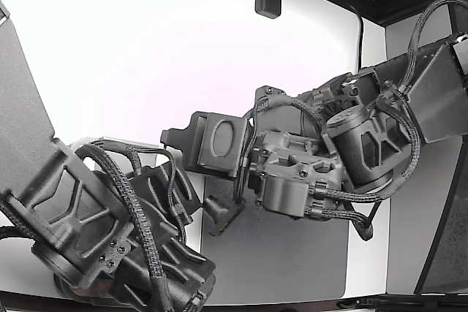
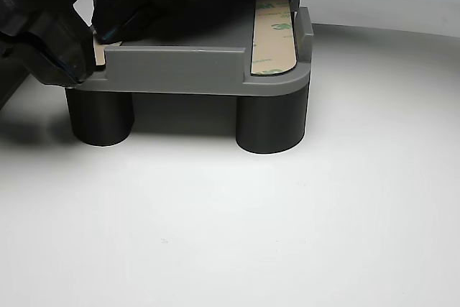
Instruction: Peel off protective film from adhesive tape.
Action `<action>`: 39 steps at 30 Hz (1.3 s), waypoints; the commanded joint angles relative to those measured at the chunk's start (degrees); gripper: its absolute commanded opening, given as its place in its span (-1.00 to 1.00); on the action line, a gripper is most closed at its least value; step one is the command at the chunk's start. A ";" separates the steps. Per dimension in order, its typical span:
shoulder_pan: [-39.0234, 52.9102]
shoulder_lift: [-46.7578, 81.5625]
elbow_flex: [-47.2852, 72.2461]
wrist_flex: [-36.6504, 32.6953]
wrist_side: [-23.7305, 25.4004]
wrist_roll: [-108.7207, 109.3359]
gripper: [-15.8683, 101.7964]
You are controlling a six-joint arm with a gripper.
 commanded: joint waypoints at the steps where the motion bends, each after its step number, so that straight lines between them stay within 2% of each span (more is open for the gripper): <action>1: -0.35 1.49 -1.49 -0.26 0.35 -0.18 -0.89; 39: 0.09 0.44 -1.58 -0.44 0.79 0.79 -0.89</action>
